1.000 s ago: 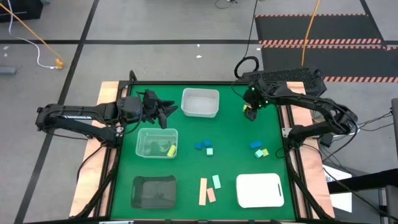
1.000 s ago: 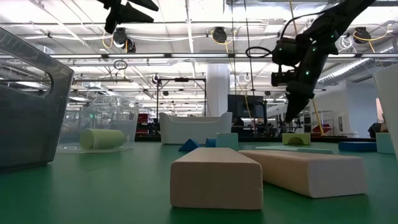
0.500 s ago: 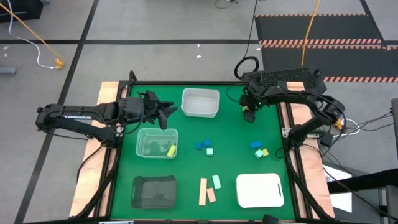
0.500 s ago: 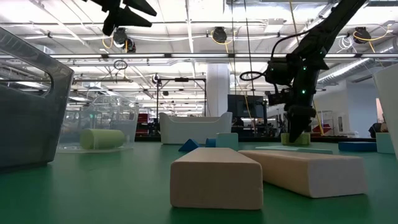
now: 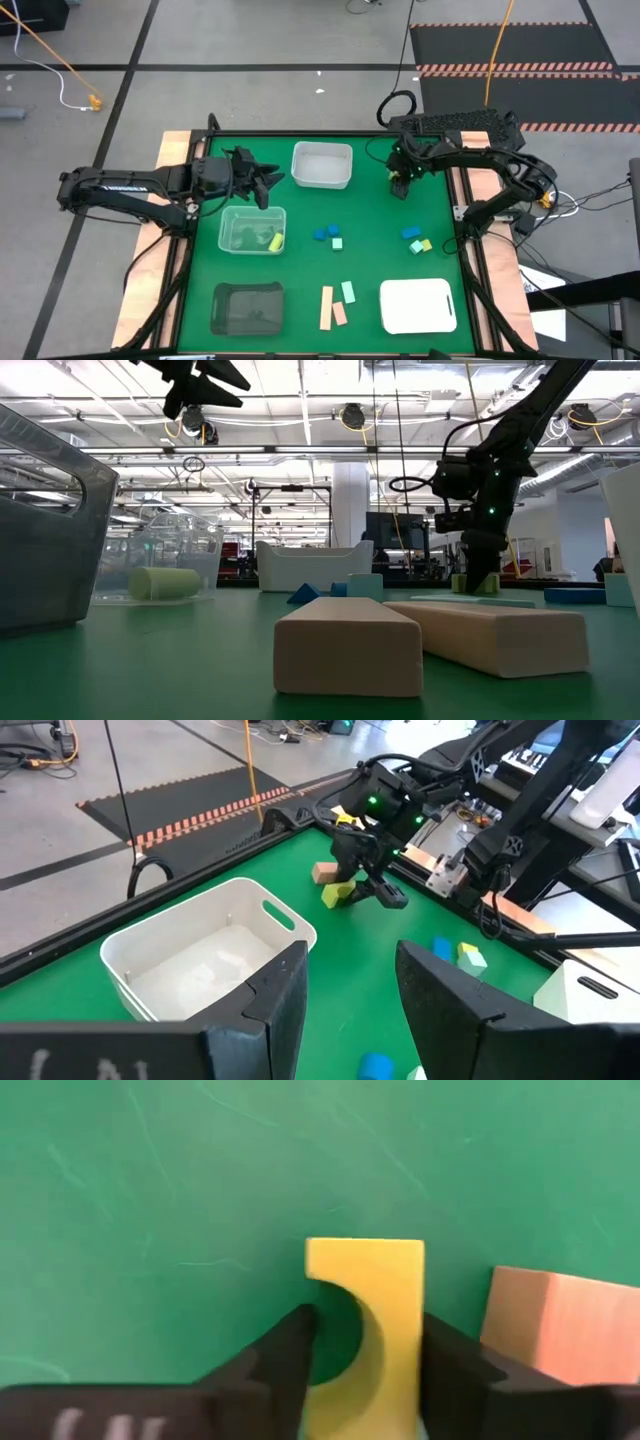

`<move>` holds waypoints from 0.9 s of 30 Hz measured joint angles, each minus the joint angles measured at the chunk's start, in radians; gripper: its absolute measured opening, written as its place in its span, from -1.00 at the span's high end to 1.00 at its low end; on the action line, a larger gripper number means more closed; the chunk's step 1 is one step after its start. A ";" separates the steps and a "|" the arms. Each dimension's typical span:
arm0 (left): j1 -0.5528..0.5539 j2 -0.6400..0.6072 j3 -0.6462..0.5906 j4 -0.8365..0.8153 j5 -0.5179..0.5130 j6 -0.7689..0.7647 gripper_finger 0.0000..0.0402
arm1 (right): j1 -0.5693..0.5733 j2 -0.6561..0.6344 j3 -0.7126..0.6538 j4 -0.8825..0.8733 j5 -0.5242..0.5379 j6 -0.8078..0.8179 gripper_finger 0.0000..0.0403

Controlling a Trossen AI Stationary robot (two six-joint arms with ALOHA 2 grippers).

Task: Sort & place blocks by color
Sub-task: Put the top yellow bridge block into the transparent bin

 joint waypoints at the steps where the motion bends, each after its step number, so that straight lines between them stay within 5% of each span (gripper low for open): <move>1: 0.000 0.000 0.000 0.000 0.000 0.000 0.23 | 0.000 0.000 0.000 -0.001 0.000 0.013 0.45; 5: 0.000 0.000 0.000 0.000 0.000 -0.005 0.23 | 0.000 -0.004 -0.001 -0.005 0.002 0.053 0.82; 17: 0.022 0.000 0.000 0.041 -0.010 -0.121 0.23 | 0.035 -0.251 -0.006 0.086 -0.132 0.194 0.82; 27: 0.038 0.080 0.000 0.302 -0.013 0.186 0.23 | 0.248 -0.398 -0.004 0.718 -0.207 0.466 0.82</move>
